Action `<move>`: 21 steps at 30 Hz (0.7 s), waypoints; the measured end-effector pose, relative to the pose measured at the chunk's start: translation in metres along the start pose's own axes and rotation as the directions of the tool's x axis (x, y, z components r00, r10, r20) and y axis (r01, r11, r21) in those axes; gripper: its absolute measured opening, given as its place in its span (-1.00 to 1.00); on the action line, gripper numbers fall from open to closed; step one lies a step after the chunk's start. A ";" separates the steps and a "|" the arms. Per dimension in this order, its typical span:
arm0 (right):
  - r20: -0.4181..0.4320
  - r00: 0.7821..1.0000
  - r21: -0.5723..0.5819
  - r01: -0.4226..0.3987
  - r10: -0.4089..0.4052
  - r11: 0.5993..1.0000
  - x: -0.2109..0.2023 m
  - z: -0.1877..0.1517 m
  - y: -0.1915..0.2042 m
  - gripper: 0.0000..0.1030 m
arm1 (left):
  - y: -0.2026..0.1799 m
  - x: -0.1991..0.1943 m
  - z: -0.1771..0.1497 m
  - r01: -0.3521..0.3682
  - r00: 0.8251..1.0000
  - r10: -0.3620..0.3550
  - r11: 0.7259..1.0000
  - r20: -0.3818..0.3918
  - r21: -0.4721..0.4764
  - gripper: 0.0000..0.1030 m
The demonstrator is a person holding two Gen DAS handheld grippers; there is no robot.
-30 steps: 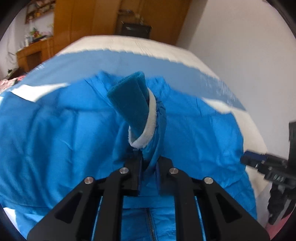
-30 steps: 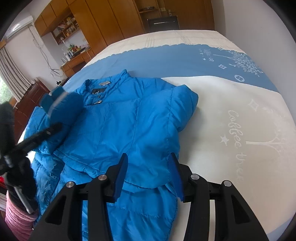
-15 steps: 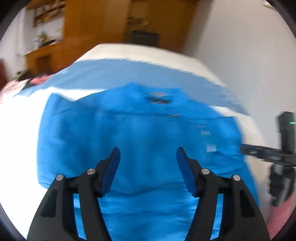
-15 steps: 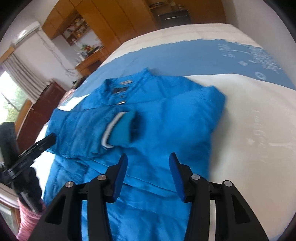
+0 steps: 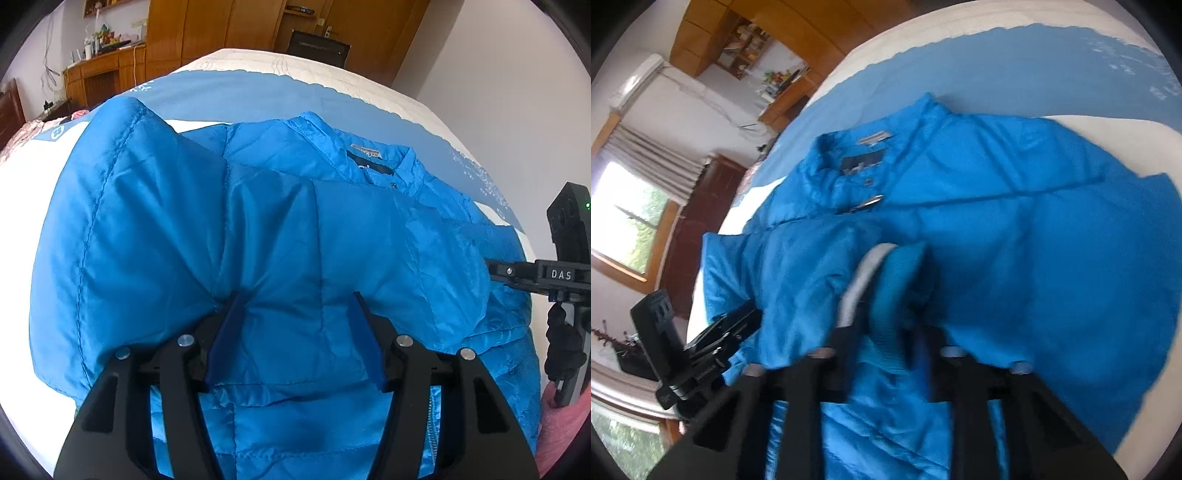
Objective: Fold large clothes
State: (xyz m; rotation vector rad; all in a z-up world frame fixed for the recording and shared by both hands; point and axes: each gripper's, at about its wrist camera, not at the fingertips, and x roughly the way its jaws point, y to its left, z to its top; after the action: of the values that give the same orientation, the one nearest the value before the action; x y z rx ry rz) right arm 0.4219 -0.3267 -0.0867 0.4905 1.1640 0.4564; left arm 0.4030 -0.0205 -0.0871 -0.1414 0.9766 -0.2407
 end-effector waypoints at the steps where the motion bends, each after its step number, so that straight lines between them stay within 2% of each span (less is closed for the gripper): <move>1: 0.018 1.000 -0.019 0.018 -0.017 1.000 -0.006 -0.002 0.003 -0.72 | 0.001 -0.005 0.001 0.008 1.000 -0.008 1.000 0.004 -0.010 0.07; 4: 0.101 0.992 -0.042 0.074 -0.070 0.996 -0.038 -0.007 0.005 -0.73 | 0.004 -0.032 0.004 0.042 0.997 -0.040 0.999 0.061 -0.019 0.07; 8: 0.174 0.974 -0.011 0.147 -0.143 0.989 -0.082 -0.016 -0.011 -0.73 | 0.011 -0.057 0.013 -0.014 0.990 0.017 1.000 0.142 -0.021 0.07; 10: 0.183 0.971 0.006 0.152 -0.151 0.988 -0.094 -0.020 -0.021 -0.73 | 0.019 -0.056 0.017 -0.026 0.991 0.031 0.999 0.131 -0.043 0.07; 13: 0.191 0.963 0.042 0.185 -0.189 0.982 -0.101 -0.028 -0.037 -0.73 | 0.029 -0.039 0.019 -0.088 0.993 0.092 0.995 0.078 -0.053 0.04; 16: 0.150 0.968 0.071 0.193 -0.201 0.979 -0.087 -0.031 -0.052 -0.73 | 0.037 -0.021 0.017 -0.107 0.993 0.110 0.992 0.040 -0.062 -0.02; 21: 0.113 0.972 0.088 0.197 -0.207 0.976 -0.063 -0.034 -0.067 -0.71 | 0.038 -0.011 0.011 -0.134 0.990 0.135 0.990 0.035 -0.032 -0.01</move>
State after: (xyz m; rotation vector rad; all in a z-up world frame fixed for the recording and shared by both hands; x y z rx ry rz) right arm 0.3752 -0.4131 -0.0891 0.4534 1.1028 0.2037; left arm 0.4113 0.0196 -0.0806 -0.1058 0.9493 -0.0997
